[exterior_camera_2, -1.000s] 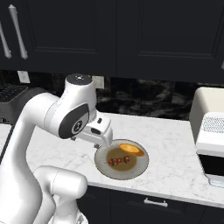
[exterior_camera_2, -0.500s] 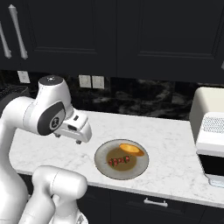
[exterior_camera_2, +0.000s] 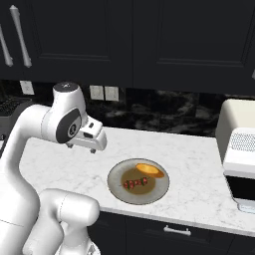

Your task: Pick up the kebab skewer and baguette bread, and place them inside the toaster oven. Close the toaster oven door and start by setting the timer.

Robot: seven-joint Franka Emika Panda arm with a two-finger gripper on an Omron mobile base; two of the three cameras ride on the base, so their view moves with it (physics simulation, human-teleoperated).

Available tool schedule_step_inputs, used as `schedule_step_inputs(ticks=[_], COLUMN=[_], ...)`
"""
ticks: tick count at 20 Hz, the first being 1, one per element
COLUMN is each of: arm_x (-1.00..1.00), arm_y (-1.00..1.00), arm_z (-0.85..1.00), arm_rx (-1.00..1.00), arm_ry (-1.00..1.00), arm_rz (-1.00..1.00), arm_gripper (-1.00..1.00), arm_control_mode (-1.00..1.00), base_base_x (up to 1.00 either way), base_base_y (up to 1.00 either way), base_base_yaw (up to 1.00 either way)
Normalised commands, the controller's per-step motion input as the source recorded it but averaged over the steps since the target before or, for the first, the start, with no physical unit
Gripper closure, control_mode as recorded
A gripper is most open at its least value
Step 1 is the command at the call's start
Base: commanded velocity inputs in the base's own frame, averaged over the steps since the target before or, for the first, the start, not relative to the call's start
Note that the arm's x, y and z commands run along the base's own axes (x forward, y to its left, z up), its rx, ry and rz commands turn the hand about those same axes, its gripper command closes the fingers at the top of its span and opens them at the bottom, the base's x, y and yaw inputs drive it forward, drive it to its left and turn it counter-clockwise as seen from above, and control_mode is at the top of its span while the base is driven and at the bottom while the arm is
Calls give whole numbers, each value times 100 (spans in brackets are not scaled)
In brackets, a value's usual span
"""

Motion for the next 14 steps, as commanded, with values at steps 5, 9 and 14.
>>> schedule_step_inputs(ticks=[5,9,14], arm_x=[21,4,0], arm_y=[13,6,0], arm_z=[-12,-12,-4], arm_rx=[-1,0,-2], arm_ry=[1,2,0], arm_rz=[22,3,-6], arm_gripper=[-100,-100,-100], arm_control_mode=[-100,-100,-100], base_base_x=[0,0,0], base_base_y=[0,0,0], base_base_yaw=[0,0,0])
